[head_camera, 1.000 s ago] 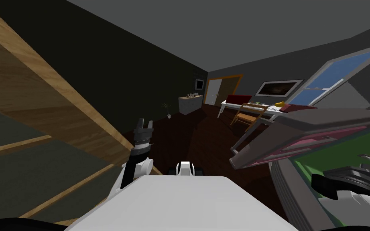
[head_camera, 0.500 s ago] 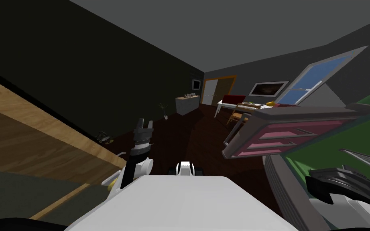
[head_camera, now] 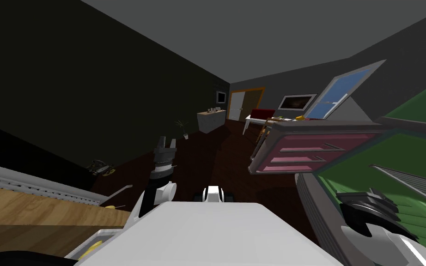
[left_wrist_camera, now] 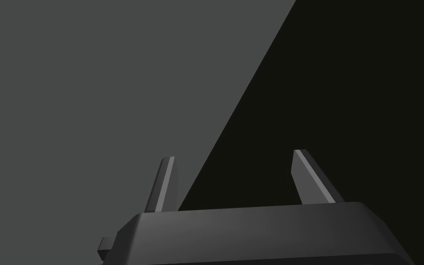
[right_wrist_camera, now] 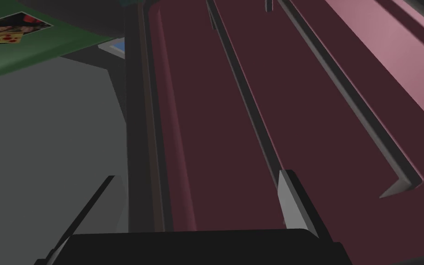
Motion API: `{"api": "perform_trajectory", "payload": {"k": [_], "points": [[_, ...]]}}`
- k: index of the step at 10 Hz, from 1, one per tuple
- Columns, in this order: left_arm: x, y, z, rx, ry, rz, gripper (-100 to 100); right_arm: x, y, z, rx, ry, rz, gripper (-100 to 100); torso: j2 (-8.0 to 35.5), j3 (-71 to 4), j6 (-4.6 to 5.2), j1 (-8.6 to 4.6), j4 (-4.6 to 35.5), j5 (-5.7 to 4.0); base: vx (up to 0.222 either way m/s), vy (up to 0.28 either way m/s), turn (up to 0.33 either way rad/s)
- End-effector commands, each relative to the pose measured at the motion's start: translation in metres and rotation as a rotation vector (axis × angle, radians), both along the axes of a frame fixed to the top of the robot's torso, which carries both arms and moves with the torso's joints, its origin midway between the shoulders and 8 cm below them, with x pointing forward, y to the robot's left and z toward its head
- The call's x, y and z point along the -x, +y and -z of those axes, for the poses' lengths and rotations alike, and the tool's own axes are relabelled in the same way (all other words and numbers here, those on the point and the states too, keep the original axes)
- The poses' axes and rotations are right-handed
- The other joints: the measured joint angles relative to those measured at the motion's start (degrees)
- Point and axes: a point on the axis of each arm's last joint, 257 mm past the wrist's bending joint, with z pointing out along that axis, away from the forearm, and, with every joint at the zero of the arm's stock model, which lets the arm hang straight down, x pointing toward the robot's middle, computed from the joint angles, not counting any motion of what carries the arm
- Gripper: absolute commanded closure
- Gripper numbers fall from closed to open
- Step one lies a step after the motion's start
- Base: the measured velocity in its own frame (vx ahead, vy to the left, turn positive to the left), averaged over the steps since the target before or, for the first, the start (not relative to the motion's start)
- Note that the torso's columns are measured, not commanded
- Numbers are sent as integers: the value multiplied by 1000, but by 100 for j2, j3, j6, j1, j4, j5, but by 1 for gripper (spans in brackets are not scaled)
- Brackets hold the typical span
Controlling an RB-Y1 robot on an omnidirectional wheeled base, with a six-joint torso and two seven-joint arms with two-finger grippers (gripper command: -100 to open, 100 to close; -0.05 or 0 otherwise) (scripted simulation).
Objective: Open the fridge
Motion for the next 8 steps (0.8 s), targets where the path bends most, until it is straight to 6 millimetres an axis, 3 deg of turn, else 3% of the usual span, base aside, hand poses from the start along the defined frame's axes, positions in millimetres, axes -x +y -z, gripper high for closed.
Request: {"api": "perform_trajectory", "payload": {"k": [1, 8], "points": [[0, 0, 0, 0, 0, 0, 0, -10, 10, 7, -23, -42, -41, -100, 14, 8, -3, 8, 3, 1, 58, -24, -77], [0, 0, 0, 0, 0, 0, 0, -32, 37, 26, -82, -151, -124, -100, 0, 1, 0, 3, 0, 0, 73, -29, -90]]}}
